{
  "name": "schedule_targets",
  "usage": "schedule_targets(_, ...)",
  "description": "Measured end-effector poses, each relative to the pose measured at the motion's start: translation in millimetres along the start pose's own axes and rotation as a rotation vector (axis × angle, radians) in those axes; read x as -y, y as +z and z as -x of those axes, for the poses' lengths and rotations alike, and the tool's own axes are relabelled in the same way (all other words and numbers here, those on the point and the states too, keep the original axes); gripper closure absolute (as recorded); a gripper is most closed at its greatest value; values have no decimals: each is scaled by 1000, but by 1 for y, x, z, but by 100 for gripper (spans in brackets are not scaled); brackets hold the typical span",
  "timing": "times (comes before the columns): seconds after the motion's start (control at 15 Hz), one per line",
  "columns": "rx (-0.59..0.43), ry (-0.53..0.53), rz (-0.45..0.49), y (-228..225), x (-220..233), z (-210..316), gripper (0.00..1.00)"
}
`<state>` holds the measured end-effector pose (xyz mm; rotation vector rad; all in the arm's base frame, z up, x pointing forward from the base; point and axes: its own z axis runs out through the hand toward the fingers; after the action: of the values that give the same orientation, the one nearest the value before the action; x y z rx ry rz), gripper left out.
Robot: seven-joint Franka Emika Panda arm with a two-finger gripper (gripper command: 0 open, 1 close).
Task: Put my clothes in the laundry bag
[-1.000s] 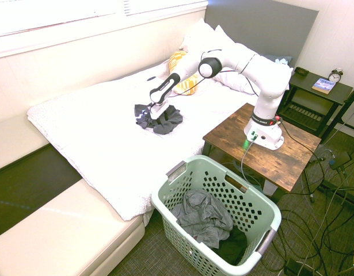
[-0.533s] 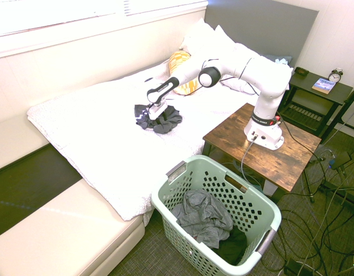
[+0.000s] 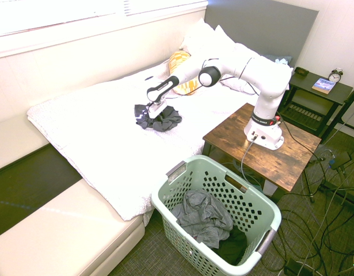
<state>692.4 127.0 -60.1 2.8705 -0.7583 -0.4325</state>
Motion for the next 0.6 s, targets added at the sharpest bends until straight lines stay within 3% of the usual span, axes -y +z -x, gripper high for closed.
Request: schedule_targets(0.6, -6, 5, -12, -4, -2, -2, 100)
